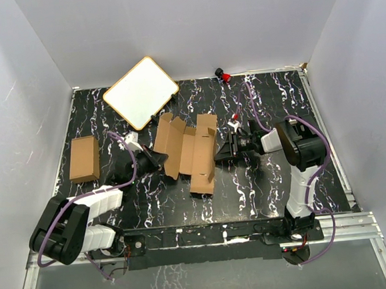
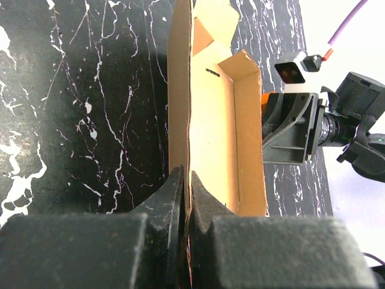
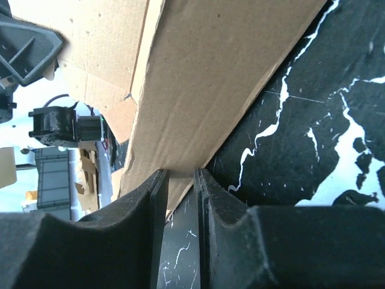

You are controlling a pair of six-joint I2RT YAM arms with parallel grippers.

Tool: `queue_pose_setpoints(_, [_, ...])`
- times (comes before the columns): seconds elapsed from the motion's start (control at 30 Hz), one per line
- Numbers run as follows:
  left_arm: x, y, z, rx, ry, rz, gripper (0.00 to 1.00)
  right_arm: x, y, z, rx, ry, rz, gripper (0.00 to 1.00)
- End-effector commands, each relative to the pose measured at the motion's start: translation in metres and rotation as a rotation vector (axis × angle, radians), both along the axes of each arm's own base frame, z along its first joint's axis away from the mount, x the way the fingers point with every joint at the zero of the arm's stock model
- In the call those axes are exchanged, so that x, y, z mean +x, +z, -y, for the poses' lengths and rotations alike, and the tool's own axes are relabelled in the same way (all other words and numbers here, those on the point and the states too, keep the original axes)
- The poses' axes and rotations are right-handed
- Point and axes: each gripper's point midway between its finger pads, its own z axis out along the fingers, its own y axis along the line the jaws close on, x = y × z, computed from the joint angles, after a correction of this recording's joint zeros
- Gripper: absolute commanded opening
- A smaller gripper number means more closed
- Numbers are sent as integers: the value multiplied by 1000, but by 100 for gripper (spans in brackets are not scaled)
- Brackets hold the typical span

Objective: Fold the paper box

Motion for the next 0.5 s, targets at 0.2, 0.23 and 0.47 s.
queue_pose_setpoints(0.2, [-6, 34, 25, -55, -154, 84, 0, 18, 7, -1, -90, -6, 154, 39])
queue_pose_setpoints(0.23, [-7, 38, 27, -60, -167, 96, 0, 19, 8, -1, -89, -7, 157, 40])
queue_pose_setpoints(0.47, [-12, 70, 37, -79, -256, 190, 0, 19, 10, -2, -82, 0, 162, 44])
